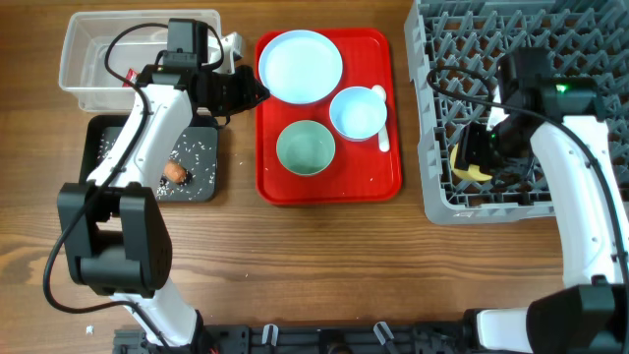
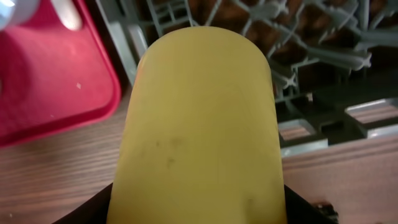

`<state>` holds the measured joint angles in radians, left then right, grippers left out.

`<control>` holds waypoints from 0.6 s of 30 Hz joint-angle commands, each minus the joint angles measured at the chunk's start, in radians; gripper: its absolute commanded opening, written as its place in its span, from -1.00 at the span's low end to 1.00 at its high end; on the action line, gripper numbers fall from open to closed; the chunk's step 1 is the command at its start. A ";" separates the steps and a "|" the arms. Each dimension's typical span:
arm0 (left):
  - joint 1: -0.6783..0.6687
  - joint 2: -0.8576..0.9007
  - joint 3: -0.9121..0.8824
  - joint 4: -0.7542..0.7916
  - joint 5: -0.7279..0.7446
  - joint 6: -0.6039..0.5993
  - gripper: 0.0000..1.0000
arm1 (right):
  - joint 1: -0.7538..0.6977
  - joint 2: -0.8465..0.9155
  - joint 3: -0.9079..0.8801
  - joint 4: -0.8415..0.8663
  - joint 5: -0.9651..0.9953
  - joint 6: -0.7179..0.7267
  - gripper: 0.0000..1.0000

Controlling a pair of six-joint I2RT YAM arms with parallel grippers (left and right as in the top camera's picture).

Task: Sort waste into correct bins and load items into the dishwasher rack
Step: 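Lower the yellow cup into the grey rack with the right gripper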

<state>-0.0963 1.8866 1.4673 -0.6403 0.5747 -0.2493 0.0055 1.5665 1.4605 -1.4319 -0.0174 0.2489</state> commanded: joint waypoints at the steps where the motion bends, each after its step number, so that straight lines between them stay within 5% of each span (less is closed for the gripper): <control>1: 0.002 -0.028 0.014 0.000 -0.012 0.006 -0.76 | -0.011 0.041 -0.001 -0.023 0.026 0.015 0.05; 18: 0.002 -0.028 0.014 -0.005 -0.012 0.006 -0.75 | -0.065 0.064 -0.141 0.090 -0.006 0.012 0.17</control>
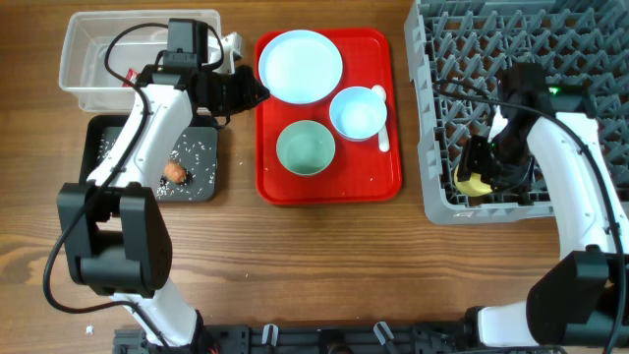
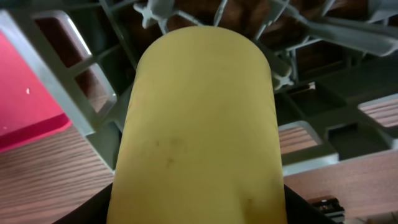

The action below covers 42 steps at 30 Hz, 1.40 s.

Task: Sort waste into correct bins and load items into the dishwasher rack
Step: 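Lower the yellow cup into the grey rack with the right gripper, then move the right gripper to the blue bowl on the red tray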

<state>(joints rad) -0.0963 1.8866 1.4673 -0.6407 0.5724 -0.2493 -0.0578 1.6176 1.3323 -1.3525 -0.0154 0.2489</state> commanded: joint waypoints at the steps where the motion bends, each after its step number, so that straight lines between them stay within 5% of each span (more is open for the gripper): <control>1: 0.002 -0.028 0.014 -0.005 -0.010 0.006 -0.74 | -0.002 0.013 -0.013 0.013 -0.007 0.012 0.26; 4: 0.002 -0.028 0.014 -0.007 -0.010 0.006 -0.74 | -0.002 0.013 -0.013 0.023 -0.007 0.012 0.64; 7: 0.002 -0.028 0.014 -0.007 -0.010 0.006 -0.74 | -0.002 0.013 -0.012 0.049 -0.008 0.001 0.77; 19: 0.002 -0.028 0.014 -0.008 -0.016 0.006 -0.68 | 0.000 0.004 0.208 0.067 -0.038 -0.038 0.79; 31: 0.002 -0.028 0.014 -0.007 -0.052 0.006 -0.30 | 0.200 0.002 0.360 0.276 -0.201 -0.017 0.48; 42: 0.002 -0.028 0.014 -0.031 -0.307 0.005 -0.11 | 0.378 0.312 0.354 0.370 0.072 0.208 0.24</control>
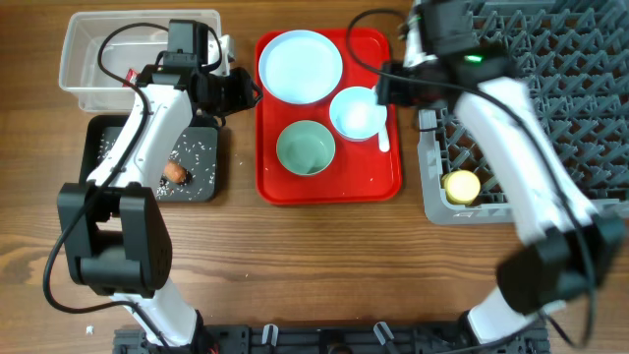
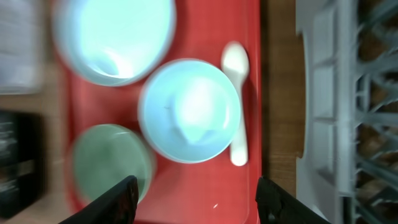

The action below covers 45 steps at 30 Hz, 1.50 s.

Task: Sort waste into correct bins and load items into the dishwasher rack
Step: 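Move the right gripper to the blue bowl on the red tray, then grasp the blue bowl rim and lift it toward the rack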

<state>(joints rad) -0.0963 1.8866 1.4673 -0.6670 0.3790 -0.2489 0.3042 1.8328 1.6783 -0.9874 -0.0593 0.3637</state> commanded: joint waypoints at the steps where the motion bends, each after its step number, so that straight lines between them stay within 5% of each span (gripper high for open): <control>1: 0.002 -0.028 0.014 -0.004 -0.134 0.005 -0.11 | 0.016 0.124 0.008 0.004 0.116 0.111 0.24; 19: -0.042 -0.146 0.014 0.044 -0.286 0.063 -0.11 | 0.018 0.260 -0.071 0.120 0.116 0.106 -0.17; 23: -0.077 -0.204 0.014 0.042 -0.372 0.062 0.04 | 0.018 0.260 -0.124 0.167 0.115 0.091 -0.17; 26: -0.087 -0.225 0.014 0.042 -0.389 0.062 0.33 | 0.018 0.260 -0.146 0.190 0.116 0.084 -0.17; 28: -0.087 -0.228 0.014 0.042 -0.389 0.062 0.62 | 0.018 0.260 -0.147 0.200 0.116 0.081 -0.23; 30: -0.087 -0.225 0.014 0.037 -0.388 0.062 1.00 | 0.017 0.260 -0.147 0.214 0.116 0.074 -0.49; 34: -0.087 -0.222 0.014 0.018 -0.388 0.061 1.00 | 0.017 0.260 -0.147 0.228 0.116 0.054 -0.54; 39: -0.087 -0.222 0.014 0.016 -0.388 0.061 1.00 | 0.017 0.260 -0.147 0.231 0.116 0.054 -0.91; 45: -0.087 -0.222 0.014 0.016 -0.388 0.062 1.00 | 0.016 0.260 -0.146 0.231 0.116 0.021 -0.91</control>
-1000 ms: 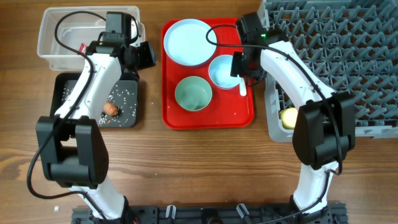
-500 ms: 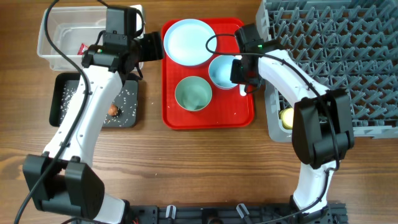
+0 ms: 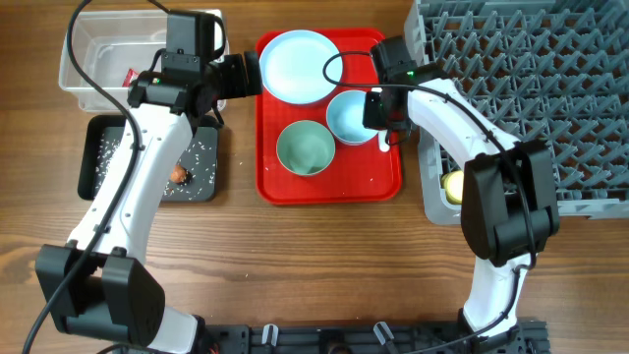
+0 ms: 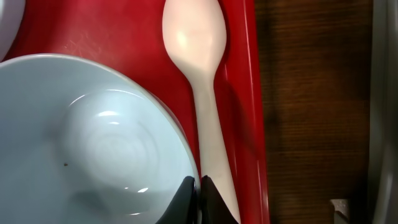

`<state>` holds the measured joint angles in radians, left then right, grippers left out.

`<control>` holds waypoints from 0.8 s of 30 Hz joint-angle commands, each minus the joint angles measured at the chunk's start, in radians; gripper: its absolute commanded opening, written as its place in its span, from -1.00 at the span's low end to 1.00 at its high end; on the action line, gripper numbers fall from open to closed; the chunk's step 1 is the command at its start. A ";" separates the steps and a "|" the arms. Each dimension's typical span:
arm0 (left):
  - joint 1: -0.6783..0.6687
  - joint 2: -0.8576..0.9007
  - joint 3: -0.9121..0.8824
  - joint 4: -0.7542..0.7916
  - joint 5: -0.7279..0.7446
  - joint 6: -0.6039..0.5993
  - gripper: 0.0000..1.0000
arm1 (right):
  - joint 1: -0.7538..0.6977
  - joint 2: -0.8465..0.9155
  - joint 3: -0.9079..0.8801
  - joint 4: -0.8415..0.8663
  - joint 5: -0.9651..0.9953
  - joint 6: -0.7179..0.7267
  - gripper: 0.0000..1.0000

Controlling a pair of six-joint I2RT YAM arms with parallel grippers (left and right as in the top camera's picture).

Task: Sort waste into correct bins and load items into the dishwasher rack
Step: 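Grasp the blue bowl rim and lift it toward the rack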

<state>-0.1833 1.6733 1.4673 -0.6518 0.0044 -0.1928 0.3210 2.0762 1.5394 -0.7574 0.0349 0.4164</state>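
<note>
A red tray [image 3: 366, 179] carries a white plate [image 3: 298, 66], a green bowl [image 3: 306, 149], a light blue bowl [image 3: 349, 116] and a white spoon [image 3: 383, 140]. My right gripper [image 3: 376, 108] is shut on the blue bowl's right rim. The right wrist view shows its fingers [image 4: 200, 190] pinching the blue bowl's rim [image 4: 93, 143], one finger inside and one outside, with the spoon [image 4: 198, 81] just beside. A yellow cup [image 3: 453, 185] stands in the grey dishwasher rack [image 3: 511, 59]. My left gripper [image 3: 246, 74] sits at the plate's left edge; its jaws are unclear.
A clear plastic bin [image 3: 98, 44] with a small red scrap stands at the back left. In front of it, a black tray [image 3: 147, 162] holds scattered rice and a brown lump [image 3: 178, 174]. Bare wooden table runs along the front.
My right gripper was open above the blue bowl and spoon; now it is low and shut on the bowl's right rim. My left gripper has shifted slightly back, to the plate's edge.
My right gripper first held the yellow cup at the rack's front left corner, then had it down among the rack's pegs. Later the cup stood in the rack and the gripper hung open over the tray. Now it grips the blue bowl.
</note>
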 commanded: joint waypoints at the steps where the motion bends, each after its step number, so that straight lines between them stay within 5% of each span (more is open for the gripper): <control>1: 0.000 -0.008 0.014 0.000 -0.014 0.005 1.00 | -0.002 0.014 -0.005 -0.002 0.022 -0.032 -0.92; 13: 0.000 -0.008 0.014 0.000 -0.014 0.006 1.00 | -0.028 -0.169 0.259 -0.157 0.202 -0.080 -0.91; 24: 0.000 -0.008 0.014 0.000 -0.014 0.006 1.00 | -0.031 -0.251 0.271 -0.074 1.033 -0.135 -0.91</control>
<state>-0.1833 1.6733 1.4673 -0.6518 0.0044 -0.1928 0.2958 1.8004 1.8187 -0.8825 0.7128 0.3420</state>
